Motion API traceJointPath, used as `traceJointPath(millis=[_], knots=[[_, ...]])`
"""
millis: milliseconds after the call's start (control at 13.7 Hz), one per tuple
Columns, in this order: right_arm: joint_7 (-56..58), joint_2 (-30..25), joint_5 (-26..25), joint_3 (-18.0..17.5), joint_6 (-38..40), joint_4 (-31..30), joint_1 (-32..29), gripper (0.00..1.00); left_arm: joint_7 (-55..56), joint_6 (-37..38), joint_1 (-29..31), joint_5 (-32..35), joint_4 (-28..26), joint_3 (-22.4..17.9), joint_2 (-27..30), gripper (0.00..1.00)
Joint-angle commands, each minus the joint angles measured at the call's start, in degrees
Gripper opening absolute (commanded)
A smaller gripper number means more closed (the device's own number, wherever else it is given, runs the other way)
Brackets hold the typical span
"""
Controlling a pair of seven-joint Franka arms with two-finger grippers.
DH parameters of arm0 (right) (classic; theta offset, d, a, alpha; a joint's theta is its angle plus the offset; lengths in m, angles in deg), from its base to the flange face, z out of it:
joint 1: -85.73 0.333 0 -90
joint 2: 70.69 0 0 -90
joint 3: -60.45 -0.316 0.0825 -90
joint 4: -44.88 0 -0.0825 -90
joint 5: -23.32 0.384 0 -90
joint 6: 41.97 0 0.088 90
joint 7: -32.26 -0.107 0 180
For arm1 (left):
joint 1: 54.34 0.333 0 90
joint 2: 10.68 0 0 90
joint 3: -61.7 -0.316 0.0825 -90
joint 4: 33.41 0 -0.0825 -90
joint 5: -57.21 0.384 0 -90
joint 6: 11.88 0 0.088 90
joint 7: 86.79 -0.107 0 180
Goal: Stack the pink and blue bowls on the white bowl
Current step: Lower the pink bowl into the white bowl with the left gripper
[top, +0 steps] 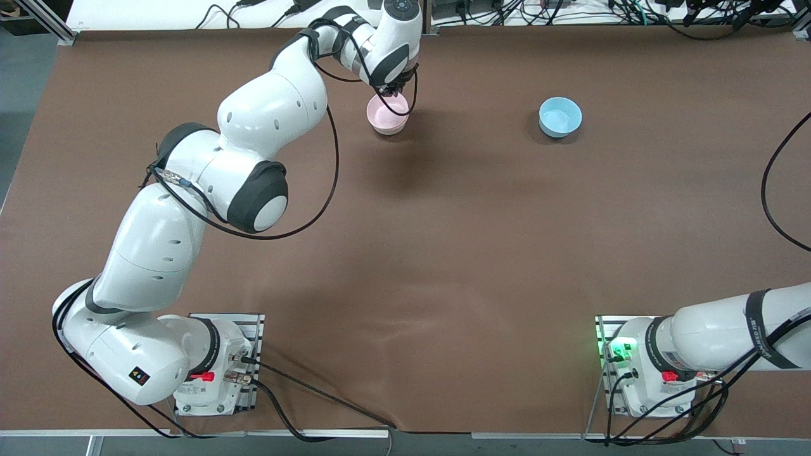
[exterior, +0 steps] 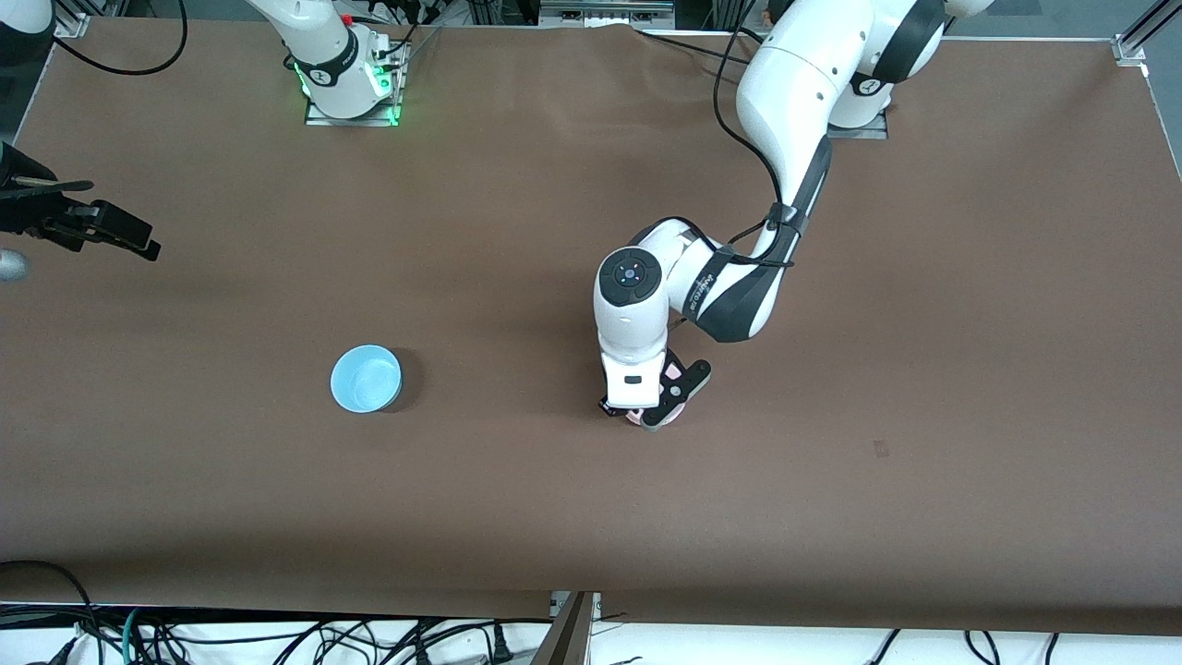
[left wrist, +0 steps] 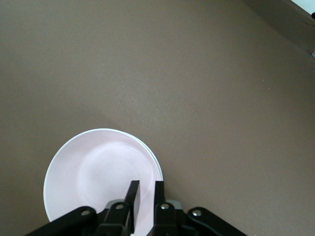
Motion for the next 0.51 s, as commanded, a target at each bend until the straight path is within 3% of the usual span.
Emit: traceJointPath(millis=[0, 438], knots=[[0.41, -0.32, 0.67, -0.16, -0.2, -0.07, -0.52, 1.0, 0.92, 0.23, -0.73, 1.07, 2.32, -0.99, -1.37, 0.25], [0.41, -0.41, 0.67, -0.16, -0.2, -0.07, -0.52, 1.0, 0.83, 0.5, -1.0, 1.07, 2.32, -1.69, -1.37, 0.13]])
